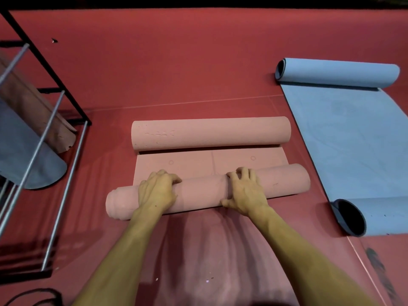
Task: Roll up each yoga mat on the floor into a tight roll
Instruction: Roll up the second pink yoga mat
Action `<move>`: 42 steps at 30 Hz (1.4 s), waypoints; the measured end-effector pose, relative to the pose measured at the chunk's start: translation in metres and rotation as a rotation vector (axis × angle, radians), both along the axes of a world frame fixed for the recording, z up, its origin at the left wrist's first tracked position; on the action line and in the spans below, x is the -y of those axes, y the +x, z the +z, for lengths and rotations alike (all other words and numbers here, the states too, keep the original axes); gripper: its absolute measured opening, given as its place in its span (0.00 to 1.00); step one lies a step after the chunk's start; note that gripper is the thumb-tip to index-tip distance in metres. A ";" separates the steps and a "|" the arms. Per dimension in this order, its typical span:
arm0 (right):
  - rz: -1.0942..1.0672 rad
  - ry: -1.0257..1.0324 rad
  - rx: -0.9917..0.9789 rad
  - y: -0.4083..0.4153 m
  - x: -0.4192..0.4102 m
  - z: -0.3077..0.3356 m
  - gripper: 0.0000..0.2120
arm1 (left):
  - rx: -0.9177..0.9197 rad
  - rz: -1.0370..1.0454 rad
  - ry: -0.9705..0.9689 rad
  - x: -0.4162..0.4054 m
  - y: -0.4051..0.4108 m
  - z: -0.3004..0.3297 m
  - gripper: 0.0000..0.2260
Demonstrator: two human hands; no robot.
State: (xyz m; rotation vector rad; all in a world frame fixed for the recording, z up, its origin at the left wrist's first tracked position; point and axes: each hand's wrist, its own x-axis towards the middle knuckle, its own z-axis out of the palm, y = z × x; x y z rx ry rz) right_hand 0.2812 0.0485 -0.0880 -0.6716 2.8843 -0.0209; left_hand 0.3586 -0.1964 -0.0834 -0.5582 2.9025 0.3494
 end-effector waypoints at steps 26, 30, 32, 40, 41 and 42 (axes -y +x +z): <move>0.062 0.095 -0.095 -0.025 0.002 -0.025 0.56 | -0.016 -0.036 -0.065 0.000 0.004 -0.033 0.42; 0.031 0.117 -0.108 -0.031 0.008 -0.035 0.56 | -0.036 -0.060 -0.184 0.000 -0.002 -0.041 0.45; 0.028 0.106 -0.152 -0.034 0.009 -0.035 0.47 | -0.016 -0.066 -0.196 0.003 -0.007 -0.040 0.47; 0.077 0.138 -0.005 -0.036 0.007 -0.016 0.46 | 0.176 -0.150 -0.213 0.012 -0.014 -0.021 0.50; 0.080 0.137 0.022 -0.034 0.006 -0.014 0.46 | 0.199 -0.162 -0.205 0.013 -0.013 -0.017 0.47; 0.087 0.140 0.052 -0.033 0.004 -0.011 0.46 | 0.224 -0.173 -0.184 0.014 -0.013 -0.014 0.44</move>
